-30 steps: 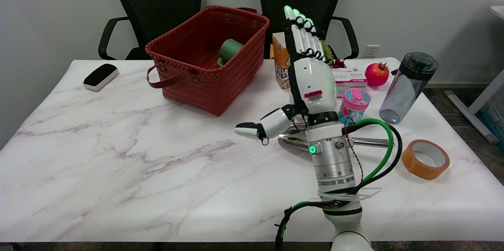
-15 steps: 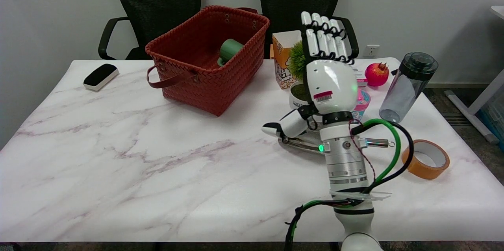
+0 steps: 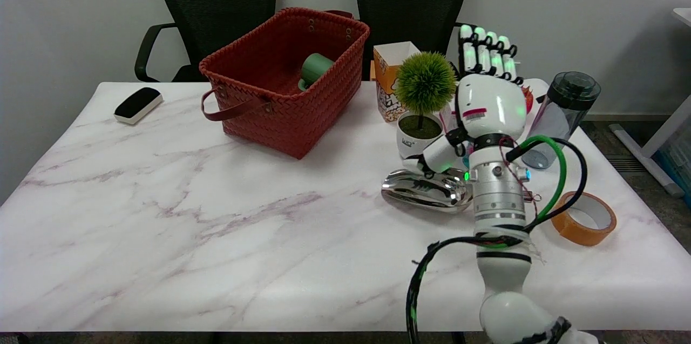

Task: Pick up the stainless steel scoop.

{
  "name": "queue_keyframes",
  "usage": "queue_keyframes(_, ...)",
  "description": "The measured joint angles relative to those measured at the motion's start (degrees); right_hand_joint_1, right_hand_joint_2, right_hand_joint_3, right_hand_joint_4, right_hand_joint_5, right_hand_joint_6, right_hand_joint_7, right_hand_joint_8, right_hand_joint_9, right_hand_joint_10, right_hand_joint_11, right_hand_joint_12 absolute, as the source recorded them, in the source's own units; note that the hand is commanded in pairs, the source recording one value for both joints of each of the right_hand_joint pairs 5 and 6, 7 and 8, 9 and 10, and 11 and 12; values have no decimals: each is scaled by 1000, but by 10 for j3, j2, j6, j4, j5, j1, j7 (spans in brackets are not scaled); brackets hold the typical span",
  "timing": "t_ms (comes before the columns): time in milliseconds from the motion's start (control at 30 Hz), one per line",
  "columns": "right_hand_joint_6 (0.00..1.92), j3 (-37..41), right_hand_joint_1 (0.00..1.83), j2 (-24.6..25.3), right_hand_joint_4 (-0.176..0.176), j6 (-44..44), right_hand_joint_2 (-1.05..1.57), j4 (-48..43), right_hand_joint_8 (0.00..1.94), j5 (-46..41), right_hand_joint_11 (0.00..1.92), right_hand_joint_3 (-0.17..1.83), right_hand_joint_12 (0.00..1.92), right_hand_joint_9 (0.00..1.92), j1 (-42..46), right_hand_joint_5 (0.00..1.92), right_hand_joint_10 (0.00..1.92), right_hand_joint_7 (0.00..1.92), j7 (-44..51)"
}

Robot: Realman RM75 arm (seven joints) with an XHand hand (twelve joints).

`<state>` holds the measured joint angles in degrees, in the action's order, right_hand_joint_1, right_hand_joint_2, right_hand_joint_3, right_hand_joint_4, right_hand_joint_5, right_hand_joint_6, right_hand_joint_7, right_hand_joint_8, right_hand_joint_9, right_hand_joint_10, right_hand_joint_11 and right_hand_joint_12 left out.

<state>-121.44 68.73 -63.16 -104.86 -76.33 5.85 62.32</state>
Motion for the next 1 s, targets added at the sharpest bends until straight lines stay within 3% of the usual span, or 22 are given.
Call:
queue_keyframes(500,32,51,1117,-14,0,-10,-435,-18,0,-161,36,801,36,0,-12,32,0,0,108)
queue_keyframes(900,45,-7,1159,-15,0,-79,-478,-25,0,-161,34,759,34,0,-14,45,0,0,135)
queue_keyframes(1000,51,-27,1219,-10,0,-98,-544,-26,0,-146,33,847,33,0,-14,51,0,0,140)
